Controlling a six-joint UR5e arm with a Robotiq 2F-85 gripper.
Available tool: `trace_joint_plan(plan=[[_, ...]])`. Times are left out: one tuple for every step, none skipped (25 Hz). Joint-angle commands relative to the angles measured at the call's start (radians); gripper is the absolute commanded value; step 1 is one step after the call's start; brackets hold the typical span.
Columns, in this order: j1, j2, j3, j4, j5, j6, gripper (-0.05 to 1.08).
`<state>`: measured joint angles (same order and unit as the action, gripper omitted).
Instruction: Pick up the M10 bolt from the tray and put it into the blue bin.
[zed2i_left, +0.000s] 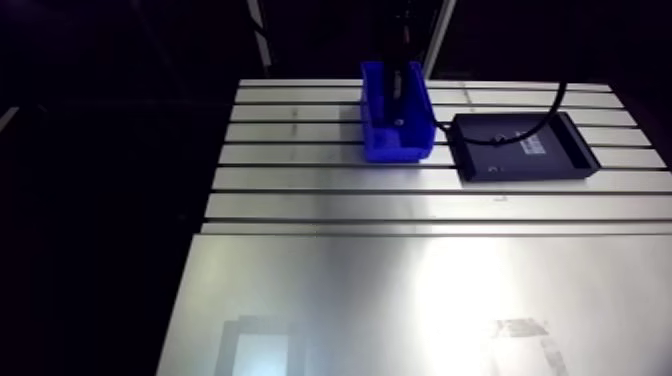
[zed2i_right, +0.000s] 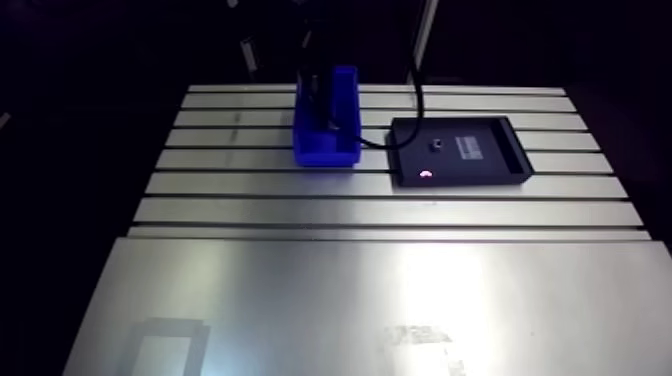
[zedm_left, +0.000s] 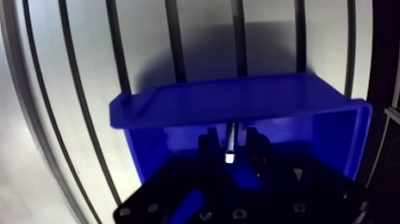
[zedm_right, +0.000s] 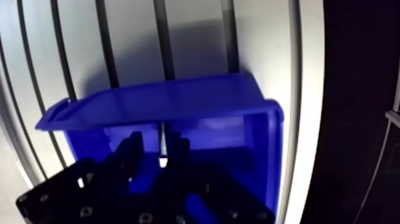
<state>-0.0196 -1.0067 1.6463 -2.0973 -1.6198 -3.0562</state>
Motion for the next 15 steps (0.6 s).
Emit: trace_joint_plan(plan=[[0.003, -0.055, -0.026, 0.010, 0.004, 0.002, 0.01], [0.003, -0.074, -0.043, 0.032, 0.004, 0.002, 0.01], [0.003, -0.095, -0.070, 0.087, 0.004, 0.001, 0.01], [0.003, -0.112, -0.099, 0.145, 0.005, 0.001, 0.01], [0.003, -0.124, -0.133, 0.210, 0.007, 0.001, 0.01], [0.003, -0.134, -0.170, 0.280, 0.011, 0.001, 0.01], [0.001, -0.149, -0.193, 0.325, 0.011, 0.001, 0.01], [-0.003, -0.167, -0.208, 0.349, 0.011, 0.006, 0.01], [-0.010, -0.183, -0.221, 0.365, 0.010, 0.015, 0.01], [-0.016, -0.200, -0.227, 0.378, 0.010, 0.044, 0.01], [-0.020, -0.217, -0.239, 0.400, 0.008, 0.095, 0.01], [-0.022, -0.224, -0.245, 0.420, 0.010, 0.144, 0.01], [-0.022, -0.230, -0.256, 0.438, 0.011, 0.196, 0.01], [-0.022, -0.235, -0.270, 0.454, 0.010, 0.283, 0.01], [-0.023, -0.244, -0.277, 0.458, 0.004, 0.389, 0.01]])
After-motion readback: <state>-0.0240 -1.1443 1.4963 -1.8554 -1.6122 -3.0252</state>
